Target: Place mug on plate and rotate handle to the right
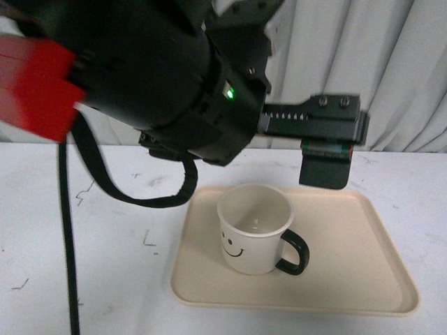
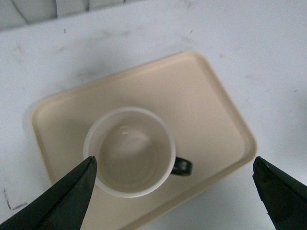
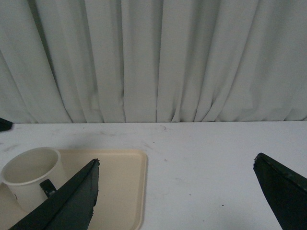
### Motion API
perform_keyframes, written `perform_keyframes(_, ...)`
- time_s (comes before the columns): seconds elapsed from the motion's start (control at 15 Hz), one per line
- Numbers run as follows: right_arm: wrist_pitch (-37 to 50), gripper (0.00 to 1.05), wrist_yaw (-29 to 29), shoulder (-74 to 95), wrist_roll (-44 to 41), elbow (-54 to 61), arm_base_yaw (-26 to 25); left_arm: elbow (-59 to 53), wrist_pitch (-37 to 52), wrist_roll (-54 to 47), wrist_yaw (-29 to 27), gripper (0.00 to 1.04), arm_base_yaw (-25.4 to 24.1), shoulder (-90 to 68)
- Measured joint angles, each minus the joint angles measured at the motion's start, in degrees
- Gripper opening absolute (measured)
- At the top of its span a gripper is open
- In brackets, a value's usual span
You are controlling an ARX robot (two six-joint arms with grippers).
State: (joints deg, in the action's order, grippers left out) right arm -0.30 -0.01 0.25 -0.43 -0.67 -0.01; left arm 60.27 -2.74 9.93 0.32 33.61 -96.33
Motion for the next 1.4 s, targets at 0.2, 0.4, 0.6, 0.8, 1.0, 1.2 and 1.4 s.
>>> perform_keyframes(0.2,-0.02,0.98,0.0,0.0,0.0,0.0,0.0,-20.41,24.28,-7.87,-2.12,0.98,-1.01,21.51)
perform_keyframes(0.4,0.0,0.98,0.0,0.0,0.0,0.0,0.0,-45.24,49.92,-11.17,-25.42,0.72,-6.29,34.21)
perform_keyframes(0.6,-0.02,0.98,0.0,0.0,0.0,0.0,0.0,-52.0,46.14,-10.34,-19.87,0.34,-14.1,44.98)
perform_keyframes(0.8,-0.02,0.98,0.0,0.0,0.0,0.0,0.0,-56.08,40.0,-10.1,-14.27,0.02,-20.0,52.94)
perform_keyframes(1.0,-0.02,0.98,0.0,0.0,0.0,0.0,0.0,-58.4,38.77,-10.08,-9.6,0.02,-24.39,59.98)
perform_keyframes(1.2,-0.02,0.98,0.0,0.0,0.0,0.0,0.0,-59.71,32.22,-10.03,-6.69,0.02,-27.43,66.27)
perform_keyframes(1.4,0.0,0.98,-0.02,0.0,0.0,0.0,0.0,-59.76,25.68,-9.97,-0.7,0.02,-33.81,73.16)
